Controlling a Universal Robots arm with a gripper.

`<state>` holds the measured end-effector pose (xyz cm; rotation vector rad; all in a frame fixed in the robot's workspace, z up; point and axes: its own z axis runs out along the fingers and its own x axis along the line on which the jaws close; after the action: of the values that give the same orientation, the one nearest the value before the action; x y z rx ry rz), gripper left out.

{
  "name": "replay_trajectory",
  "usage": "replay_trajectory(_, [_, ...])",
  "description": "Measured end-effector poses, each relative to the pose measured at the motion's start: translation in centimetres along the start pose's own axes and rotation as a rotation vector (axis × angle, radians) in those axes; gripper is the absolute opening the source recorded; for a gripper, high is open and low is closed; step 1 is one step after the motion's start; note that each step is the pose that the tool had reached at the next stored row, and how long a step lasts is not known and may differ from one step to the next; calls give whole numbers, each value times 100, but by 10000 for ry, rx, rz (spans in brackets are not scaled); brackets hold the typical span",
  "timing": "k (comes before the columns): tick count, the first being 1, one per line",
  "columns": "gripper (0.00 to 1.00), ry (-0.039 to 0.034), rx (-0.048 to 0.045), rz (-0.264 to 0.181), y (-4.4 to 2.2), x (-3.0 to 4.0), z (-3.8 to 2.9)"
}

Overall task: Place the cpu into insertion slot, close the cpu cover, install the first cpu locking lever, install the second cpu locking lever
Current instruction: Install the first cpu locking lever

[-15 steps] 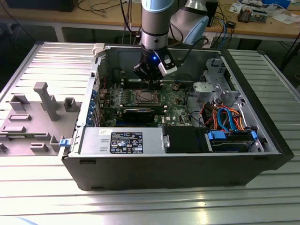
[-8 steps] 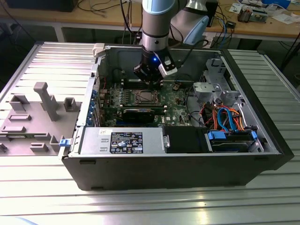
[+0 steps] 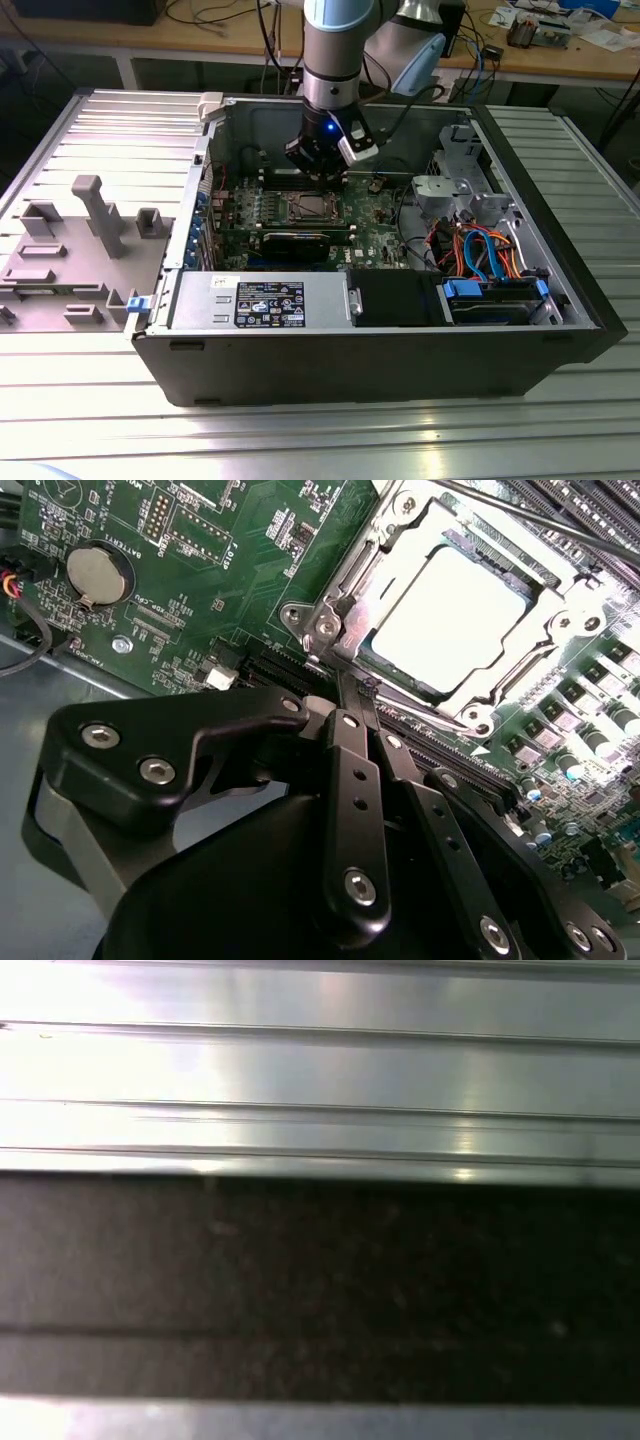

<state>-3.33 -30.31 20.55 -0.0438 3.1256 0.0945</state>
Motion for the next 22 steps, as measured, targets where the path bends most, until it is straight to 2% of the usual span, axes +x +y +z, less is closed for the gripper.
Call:
replay_trajectory(10, [11, 2, 4, 0, 0, -2, -16])
replay_trajectory(17, [11, 6, 106, -1, -2, -12, 8])
replay_trajectory(22, [11, 5, 105, -1, -5, -12, 10])
